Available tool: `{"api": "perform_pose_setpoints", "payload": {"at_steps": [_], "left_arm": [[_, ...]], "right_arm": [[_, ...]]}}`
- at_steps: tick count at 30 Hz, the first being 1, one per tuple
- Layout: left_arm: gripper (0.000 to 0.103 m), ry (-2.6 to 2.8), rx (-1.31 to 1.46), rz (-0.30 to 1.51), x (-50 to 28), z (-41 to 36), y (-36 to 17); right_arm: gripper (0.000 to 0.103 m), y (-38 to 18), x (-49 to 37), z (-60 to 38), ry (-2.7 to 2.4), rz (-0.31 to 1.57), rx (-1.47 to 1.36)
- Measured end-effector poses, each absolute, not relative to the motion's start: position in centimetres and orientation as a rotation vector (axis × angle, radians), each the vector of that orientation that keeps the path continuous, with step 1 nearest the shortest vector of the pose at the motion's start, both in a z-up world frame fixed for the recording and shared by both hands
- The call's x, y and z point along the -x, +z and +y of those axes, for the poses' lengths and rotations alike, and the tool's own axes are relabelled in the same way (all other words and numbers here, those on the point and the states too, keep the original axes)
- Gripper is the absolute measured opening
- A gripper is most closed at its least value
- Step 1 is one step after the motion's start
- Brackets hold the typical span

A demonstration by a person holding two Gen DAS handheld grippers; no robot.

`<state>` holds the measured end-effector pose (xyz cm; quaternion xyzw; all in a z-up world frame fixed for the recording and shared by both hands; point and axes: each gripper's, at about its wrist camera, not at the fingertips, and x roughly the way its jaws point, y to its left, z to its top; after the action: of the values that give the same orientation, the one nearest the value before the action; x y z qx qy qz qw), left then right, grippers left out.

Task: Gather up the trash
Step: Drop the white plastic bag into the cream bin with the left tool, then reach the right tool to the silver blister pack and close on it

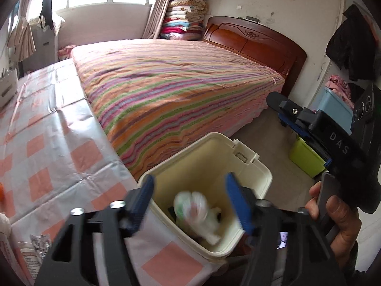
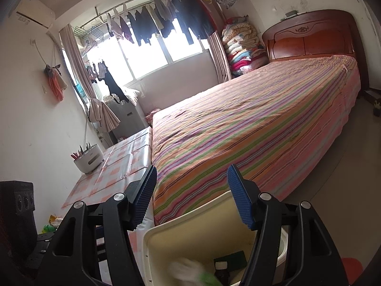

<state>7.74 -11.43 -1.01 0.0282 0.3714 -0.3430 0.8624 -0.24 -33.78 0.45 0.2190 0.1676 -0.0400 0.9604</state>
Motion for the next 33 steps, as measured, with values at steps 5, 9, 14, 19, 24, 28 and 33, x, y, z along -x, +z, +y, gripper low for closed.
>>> {"api": "perform_pose_setpoints", "payload": {"at_steps": [5,9,14,19,24,28,33], "left_arm": [[0.065,-0.680,0.002,0.732,-7.7,-8.7,1.1],[0.065,-0.620,0.031,0.695,-7.8,-5.4,3.2],[0.065,-0.506,0.070,0.619,-7.8,0.2,5.3],[0.065,-0.385,0.130,0.595,-7.7,6.7,6.3],[0.065,-0.277,0.192,0.590,-7.9,12.3,6.4],[0.065,-0.228,0.225,0.596,-8.1,15.3,6.1],[0.065,-0.172,0.236,0.597,-7.6,18.5,5.6]], "right_arm": [[0.061,0.5,-0.2,-32.9,-0.055,0.344,-0.441],[0.063,0.5,-1.0,-31.4,-0.024,0.358,-0.418],[0.064,0.5,-2.4,-28.0,0.050,0.392,-0.373],[0.064,0.7,-3.4,-24.1,0.139,0.423,-0.319],[0.064,0.7,-4.6,-20.2,0.232,0.460,-0.288],[0.064,0.5,-5.8,-15.8,0.353,0.515,-0.259],[0.064,-0.8,-5.7,-8.7,0.560,0.627,-0.161]]}}
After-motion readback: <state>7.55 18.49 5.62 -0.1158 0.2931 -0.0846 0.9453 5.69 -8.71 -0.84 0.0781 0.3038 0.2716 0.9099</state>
